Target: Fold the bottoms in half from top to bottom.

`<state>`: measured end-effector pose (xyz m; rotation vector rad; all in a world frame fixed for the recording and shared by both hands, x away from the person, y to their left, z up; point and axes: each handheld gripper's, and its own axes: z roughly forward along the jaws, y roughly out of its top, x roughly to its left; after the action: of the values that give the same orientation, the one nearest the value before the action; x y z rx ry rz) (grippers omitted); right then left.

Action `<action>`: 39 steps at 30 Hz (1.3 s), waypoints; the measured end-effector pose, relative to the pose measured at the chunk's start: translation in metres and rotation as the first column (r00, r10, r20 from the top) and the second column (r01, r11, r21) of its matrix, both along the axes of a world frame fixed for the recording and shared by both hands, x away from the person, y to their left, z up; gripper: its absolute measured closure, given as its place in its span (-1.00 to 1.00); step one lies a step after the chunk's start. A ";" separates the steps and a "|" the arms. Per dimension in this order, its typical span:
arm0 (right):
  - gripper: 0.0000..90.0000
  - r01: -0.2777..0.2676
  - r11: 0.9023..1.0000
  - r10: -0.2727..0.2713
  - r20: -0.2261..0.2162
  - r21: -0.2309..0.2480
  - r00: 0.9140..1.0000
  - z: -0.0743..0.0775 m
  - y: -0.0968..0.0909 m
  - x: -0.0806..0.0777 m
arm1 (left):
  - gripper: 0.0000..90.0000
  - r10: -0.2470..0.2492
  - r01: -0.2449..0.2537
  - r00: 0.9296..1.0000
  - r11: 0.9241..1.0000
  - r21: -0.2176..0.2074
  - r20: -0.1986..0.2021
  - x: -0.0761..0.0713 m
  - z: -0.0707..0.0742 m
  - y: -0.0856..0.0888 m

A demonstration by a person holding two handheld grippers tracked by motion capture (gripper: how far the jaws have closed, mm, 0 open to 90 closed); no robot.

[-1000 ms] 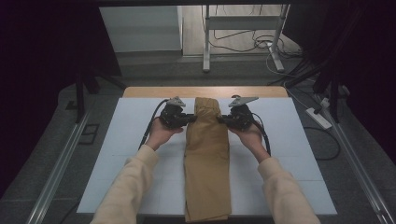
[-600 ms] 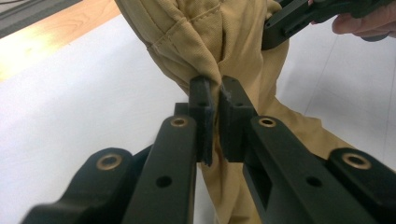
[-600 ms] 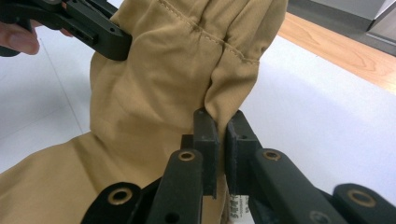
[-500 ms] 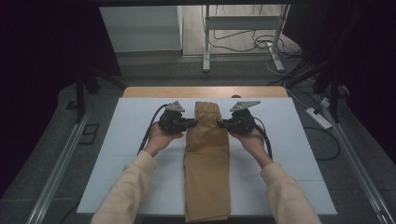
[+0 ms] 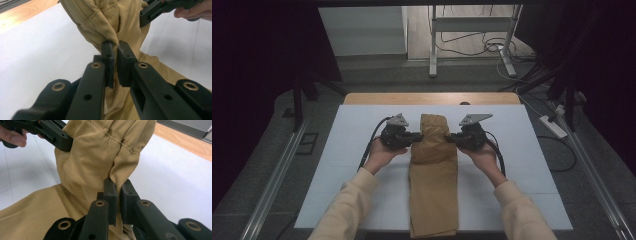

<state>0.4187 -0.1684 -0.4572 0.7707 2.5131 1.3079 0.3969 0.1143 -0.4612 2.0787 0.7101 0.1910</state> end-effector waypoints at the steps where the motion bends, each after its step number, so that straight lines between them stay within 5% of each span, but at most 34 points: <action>1: 0.88 -0.002 1.000 0.002 -0.001 -0.001 1.000 0.000 0.000 -0.001 | 0.87 0.000 0.000 1.000 1.000 -0.002 -0.002 -0.001 -0.001 0.000; 22: 0.88 -0.027 0.999 0.026 -0.034 -0.025 0.999 -0.010 0.000 -0.011 | 0.87 -0.024 0.024 0.999 1.000 0.008 -0.024 -0.010 -0.010 -0.001; 39: 0.88 -0.058 0.998 0.057 -0.019 -0.035 0.998 -0.012 -0.003 -0.037 | 0.86 -0.057 0.057 0.998 0.998 0.004 -0.019 -0.036 -0.016 0.001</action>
<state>0.3813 -0.1718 -0.4692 0.7111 2.5835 1.2767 0.3605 0.1157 -0.4773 2.1052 0.6616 0.1410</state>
